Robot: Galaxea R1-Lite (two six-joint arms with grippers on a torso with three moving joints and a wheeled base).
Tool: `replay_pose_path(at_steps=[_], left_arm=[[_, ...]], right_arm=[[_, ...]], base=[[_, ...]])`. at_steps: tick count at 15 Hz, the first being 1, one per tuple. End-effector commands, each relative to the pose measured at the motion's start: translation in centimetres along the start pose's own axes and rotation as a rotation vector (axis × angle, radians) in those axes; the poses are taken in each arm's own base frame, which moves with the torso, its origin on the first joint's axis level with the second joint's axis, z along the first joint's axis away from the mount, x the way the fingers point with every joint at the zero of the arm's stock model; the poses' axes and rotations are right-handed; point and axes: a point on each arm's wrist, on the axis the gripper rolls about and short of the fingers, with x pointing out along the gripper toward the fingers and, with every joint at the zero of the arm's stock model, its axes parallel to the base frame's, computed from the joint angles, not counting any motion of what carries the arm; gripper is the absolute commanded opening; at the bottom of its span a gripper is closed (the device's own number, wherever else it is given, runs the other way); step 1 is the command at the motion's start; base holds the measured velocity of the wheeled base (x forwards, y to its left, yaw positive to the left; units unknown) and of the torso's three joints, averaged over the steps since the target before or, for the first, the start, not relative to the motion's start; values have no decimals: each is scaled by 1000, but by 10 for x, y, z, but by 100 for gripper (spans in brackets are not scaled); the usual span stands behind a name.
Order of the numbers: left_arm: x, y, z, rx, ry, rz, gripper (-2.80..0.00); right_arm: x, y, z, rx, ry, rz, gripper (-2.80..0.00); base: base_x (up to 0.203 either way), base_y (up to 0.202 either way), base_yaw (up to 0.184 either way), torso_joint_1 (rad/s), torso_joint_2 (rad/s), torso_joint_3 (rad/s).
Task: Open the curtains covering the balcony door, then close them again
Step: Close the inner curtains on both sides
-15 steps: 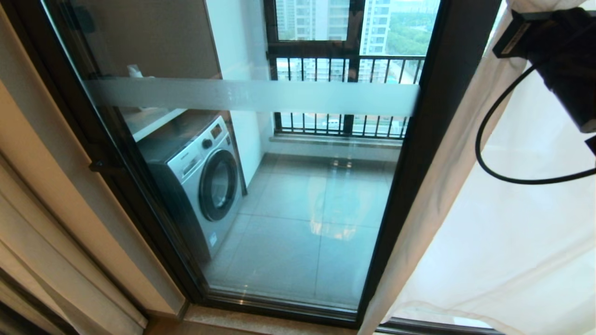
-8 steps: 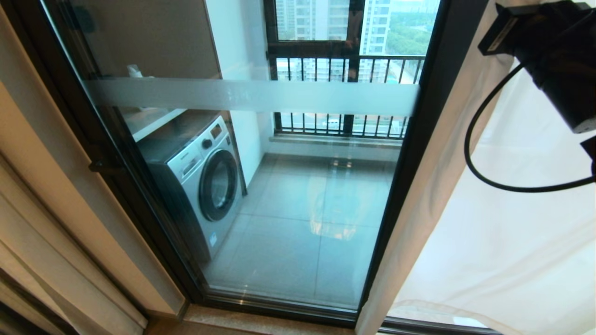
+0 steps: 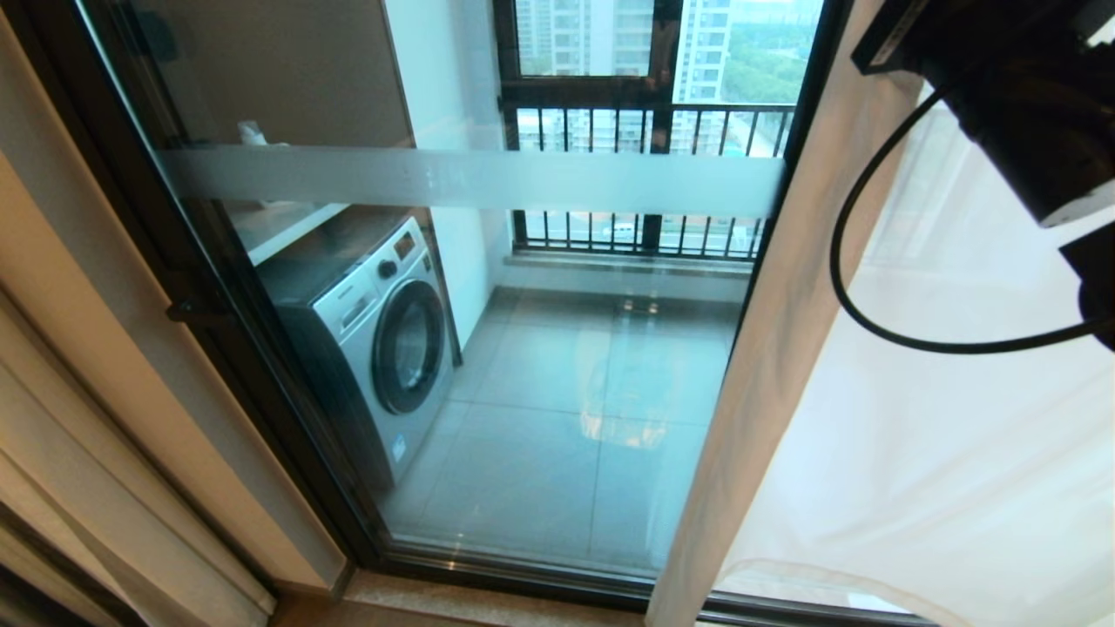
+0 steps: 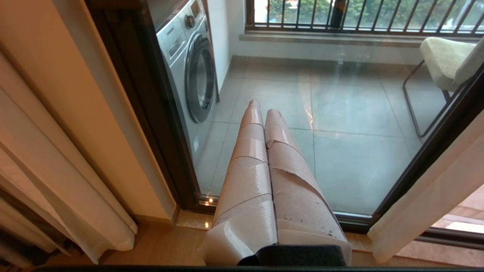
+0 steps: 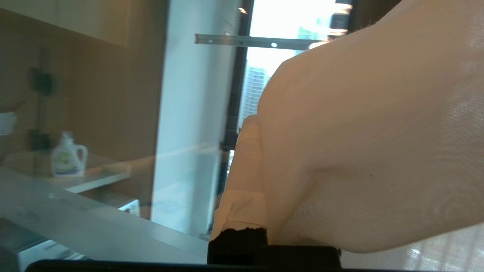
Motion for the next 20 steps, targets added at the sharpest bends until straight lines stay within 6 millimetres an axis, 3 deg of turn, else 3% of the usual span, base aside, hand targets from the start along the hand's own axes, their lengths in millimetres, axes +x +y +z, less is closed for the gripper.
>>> replay_pose_path(at_steps=[1,5,10,20], left_arm=[[0,0,0,0,1,1,-280],[0,0,0,0,1,1,-280],[0,0,0,0,0,0,-280],[0,0,0,0,1,0,-280]], right_arm=[[5,17,-3,19,-9,34,-280],[20,55,-8,48,-30,104,-280],[34,118,-16,76,-44,208,-280],[12,193,-46,102,12,358,-280]], base=[[0,0,0,0,0,0],[0,0,0,0,0,0],[0,0,0,0,0,0],[0,0,0,0,0,0]])
